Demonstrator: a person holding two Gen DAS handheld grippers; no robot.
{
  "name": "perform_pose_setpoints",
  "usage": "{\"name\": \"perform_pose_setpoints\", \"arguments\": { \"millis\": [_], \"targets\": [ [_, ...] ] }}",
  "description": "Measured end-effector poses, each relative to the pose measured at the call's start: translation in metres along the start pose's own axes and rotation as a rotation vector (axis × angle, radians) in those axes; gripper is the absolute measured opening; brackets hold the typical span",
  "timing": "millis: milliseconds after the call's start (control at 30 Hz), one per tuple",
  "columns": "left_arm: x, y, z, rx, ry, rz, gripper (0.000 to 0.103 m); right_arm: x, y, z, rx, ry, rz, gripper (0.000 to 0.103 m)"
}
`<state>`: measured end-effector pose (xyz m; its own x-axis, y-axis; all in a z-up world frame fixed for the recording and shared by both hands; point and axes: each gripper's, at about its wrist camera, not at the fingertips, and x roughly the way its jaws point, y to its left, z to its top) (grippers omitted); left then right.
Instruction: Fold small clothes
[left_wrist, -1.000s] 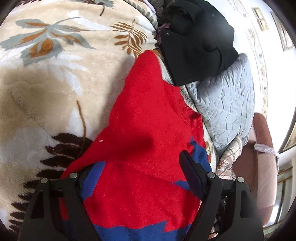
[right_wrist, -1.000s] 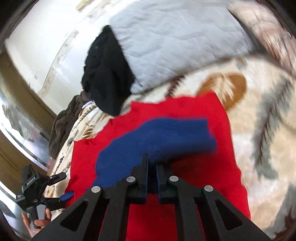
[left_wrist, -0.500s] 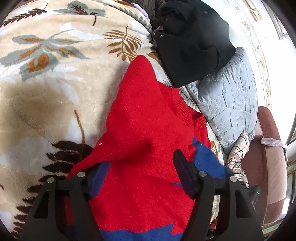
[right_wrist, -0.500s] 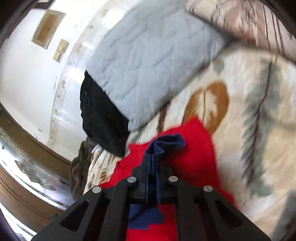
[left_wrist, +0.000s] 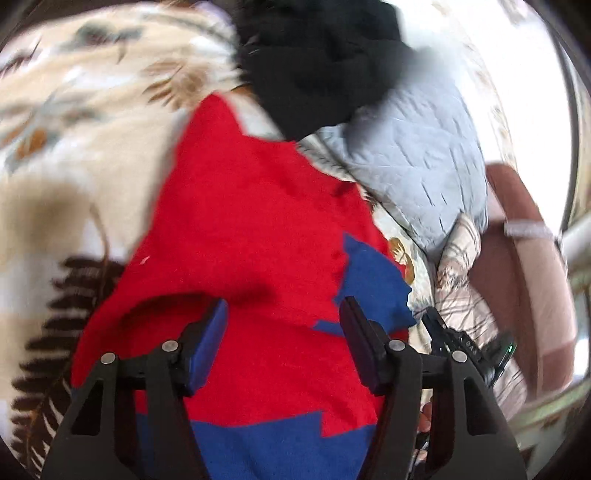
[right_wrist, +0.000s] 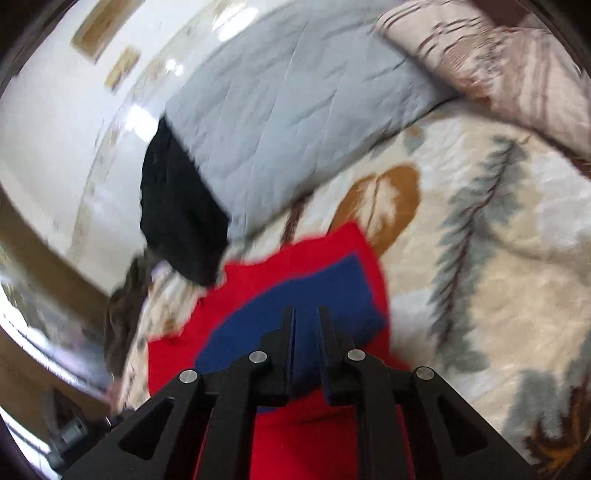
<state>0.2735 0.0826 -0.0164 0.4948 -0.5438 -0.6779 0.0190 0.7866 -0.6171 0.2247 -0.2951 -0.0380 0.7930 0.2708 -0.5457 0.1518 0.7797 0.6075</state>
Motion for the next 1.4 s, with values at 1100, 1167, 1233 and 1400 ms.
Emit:
{"name": "perform_pose_setpoints", "arguments": {
  "millis": [1100,1167,1233,1400],
  "targets": [
    [0.042,-0.026,-0.043,0.206,0.145,0.217,0.066,-0.046,0.023,-0.095,-0.241,0.432,-0.21,0.046],
    [0.044,-0.035,-0.049,0.261,0.13,0.26,0.068,-0.054,0.022,-0.096,-0.233,0.391,-0.19,0.046],
    [0.044,-0.041,-0.053,0.29,0.132,0.286,0.069,-0.059,0.024,-0.096,-0.218,0.402,-0.195,0.046],
    [0.036,-0.041,-0.059,0.262,0.177,0.272,0.069,-0.07,0.016,-0.1,-0.258,0.434,-0.211,0.046]
  ]
}}
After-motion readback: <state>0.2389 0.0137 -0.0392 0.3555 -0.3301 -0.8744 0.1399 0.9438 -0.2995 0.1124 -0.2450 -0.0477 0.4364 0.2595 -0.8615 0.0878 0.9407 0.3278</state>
